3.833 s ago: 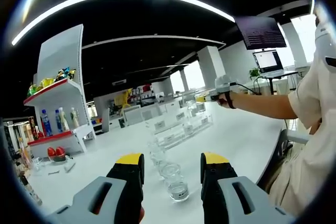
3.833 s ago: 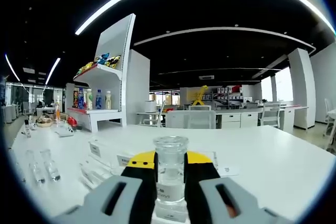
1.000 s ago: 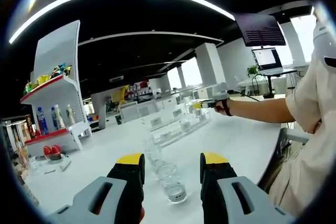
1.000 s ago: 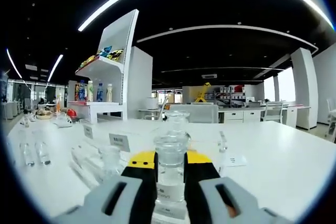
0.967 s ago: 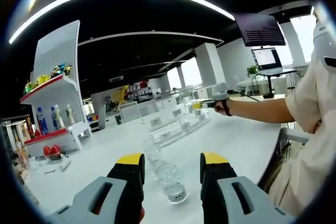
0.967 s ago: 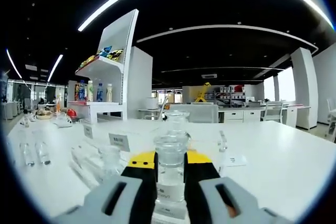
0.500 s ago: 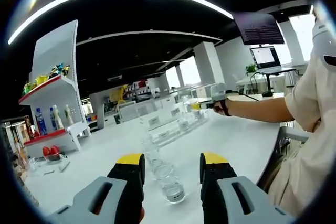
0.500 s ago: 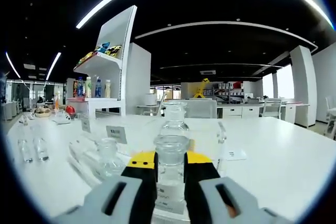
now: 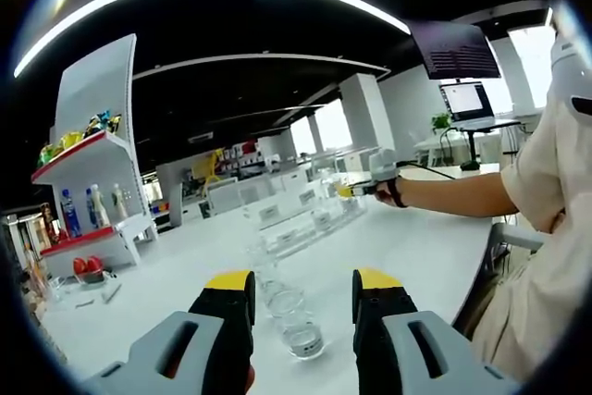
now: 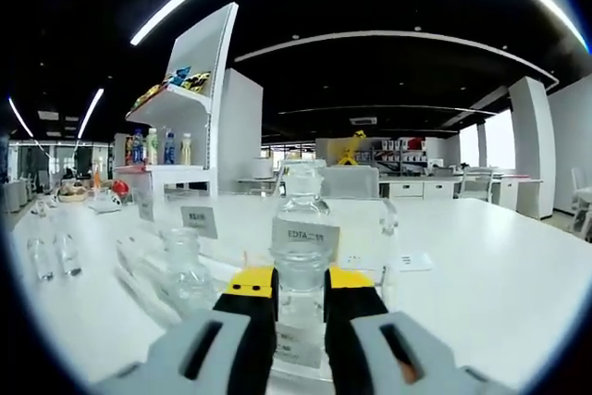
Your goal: Identify the label on the chemical reagent bottle, grasp the chemical reagent bottle, and place it in the designated position on the reagent rack
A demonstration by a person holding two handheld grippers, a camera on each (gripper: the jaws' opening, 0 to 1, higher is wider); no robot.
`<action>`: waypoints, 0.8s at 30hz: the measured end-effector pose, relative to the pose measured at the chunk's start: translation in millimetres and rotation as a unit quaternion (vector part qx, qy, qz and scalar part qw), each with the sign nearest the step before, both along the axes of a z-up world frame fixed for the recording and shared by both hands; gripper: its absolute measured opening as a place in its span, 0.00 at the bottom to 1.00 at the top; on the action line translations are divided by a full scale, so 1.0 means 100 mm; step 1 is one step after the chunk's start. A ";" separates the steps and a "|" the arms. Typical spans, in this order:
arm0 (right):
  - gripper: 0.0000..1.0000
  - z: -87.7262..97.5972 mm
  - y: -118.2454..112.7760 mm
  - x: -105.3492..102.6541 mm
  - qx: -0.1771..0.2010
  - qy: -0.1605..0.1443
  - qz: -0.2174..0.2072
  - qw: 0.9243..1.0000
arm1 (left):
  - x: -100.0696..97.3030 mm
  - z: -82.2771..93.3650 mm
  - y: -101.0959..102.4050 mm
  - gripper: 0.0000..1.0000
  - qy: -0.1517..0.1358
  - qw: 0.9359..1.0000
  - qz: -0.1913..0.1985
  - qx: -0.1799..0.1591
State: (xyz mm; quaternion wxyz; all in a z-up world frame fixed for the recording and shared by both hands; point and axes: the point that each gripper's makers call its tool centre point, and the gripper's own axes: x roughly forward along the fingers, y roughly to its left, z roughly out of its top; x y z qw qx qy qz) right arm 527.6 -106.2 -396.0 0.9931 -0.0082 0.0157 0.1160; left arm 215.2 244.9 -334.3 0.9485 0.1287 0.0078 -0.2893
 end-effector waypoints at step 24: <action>0.19 -0.07 0.00 -0.02 -0.001 0.012 0.002 1.000 | -0.02 0.01 -0.04 0.43 -0.003 1.000 -0.005 0.000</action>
